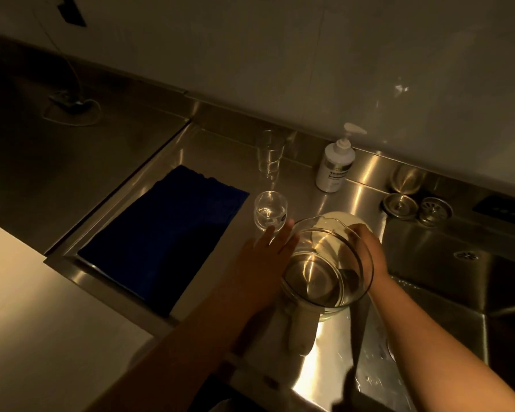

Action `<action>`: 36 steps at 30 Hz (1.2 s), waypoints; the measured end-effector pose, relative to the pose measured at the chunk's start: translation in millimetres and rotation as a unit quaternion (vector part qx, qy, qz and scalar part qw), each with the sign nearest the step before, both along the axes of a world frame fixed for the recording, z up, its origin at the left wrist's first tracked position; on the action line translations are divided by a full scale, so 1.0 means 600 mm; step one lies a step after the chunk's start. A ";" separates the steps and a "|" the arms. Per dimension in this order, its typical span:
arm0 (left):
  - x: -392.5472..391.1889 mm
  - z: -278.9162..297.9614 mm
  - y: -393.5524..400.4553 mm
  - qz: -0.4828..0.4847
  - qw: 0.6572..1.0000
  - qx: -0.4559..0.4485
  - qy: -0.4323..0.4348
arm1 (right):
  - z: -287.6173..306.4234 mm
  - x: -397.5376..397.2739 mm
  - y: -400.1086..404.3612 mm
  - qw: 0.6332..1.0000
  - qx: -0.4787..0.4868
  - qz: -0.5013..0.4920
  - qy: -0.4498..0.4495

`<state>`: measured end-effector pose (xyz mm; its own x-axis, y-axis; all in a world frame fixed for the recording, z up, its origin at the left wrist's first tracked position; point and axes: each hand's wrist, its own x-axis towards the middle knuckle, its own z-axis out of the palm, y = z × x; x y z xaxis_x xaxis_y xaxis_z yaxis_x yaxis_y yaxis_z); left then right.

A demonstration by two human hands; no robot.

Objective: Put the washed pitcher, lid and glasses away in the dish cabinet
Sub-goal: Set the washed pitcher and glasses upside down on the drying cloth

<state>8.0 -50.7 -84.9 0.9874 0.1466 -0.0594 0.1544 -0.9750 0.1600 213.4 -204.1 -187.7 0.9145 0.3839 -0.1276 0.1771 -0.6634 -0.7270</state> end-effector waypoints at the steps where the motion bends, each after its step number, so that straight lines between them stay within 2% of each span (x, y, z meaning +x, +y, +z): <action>1: 0.001 0.000 0.004 -0.002 1.000 0.008 0.025 | 0.021 -0.008 -0.002 0.999 0.025 -0.024 0.023; 3: 0.001 -0.003 0.008 -0.006 0.999 -0.011 0.040 | 0.061 -0.021 -0.007 0.995 0.072 -0.068 0.022; 6: 0.007 -0.012 0.018 -0.039 0.999 -0.024 0.012 | 0.112 -0.042 -0.021 0.989 0.110 -0.101 -0.024; 11: 0.004 -0.005 0.025 -0.095 0.990 -0.041 -0.092 | 0.171 -0.106 -0.034 0.984 0.137 -0.094 -0.063; 13: 0.004 0.010 0.023 -0.087 0.992 -0.037 -0.088 | 0.183 -0.141 -0.029 0.987 0.115 -0.088 -0.071; 16: 0.008 0.023 0.032 -0.096 0.992 -0.053 0.066 | 0.189 -0.192 -0.015 0.990 0.053 -0.071 -0.106; 17: 0.007 0.028 0.036 -0.110 0.990 -0.050 0.073 | 0.188 -0.207 -0.010 0.991 0.029 -0.065 -0.114; 20: 0.001 0.025 0.053 -0.137 0.987 -0.064 0.060 | 0.185 -0.250 0.007 0.987 -0.048 -0.070 -0.133; 28: -0.010 0.021 0.096 -0.208 0.974 -0.060 0.065 | 0.157 -0.325 0.056 0.959 -0.164 -0.143 -0.179; 36: -0.009 0.017 0.134 -0.242 0.966 -0.062 0.068 | 0.154 -0.357 0.093 0.938 -0.216 -0.193 -0.191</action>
<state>2.7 29.6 -74.7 0.9208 -0.3459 -0.1802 -0.2862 -0.9131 0.2904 -0.7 -148.6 -95.2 0.9856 0.0031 0.1693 0.0558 -0.9499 -0.3076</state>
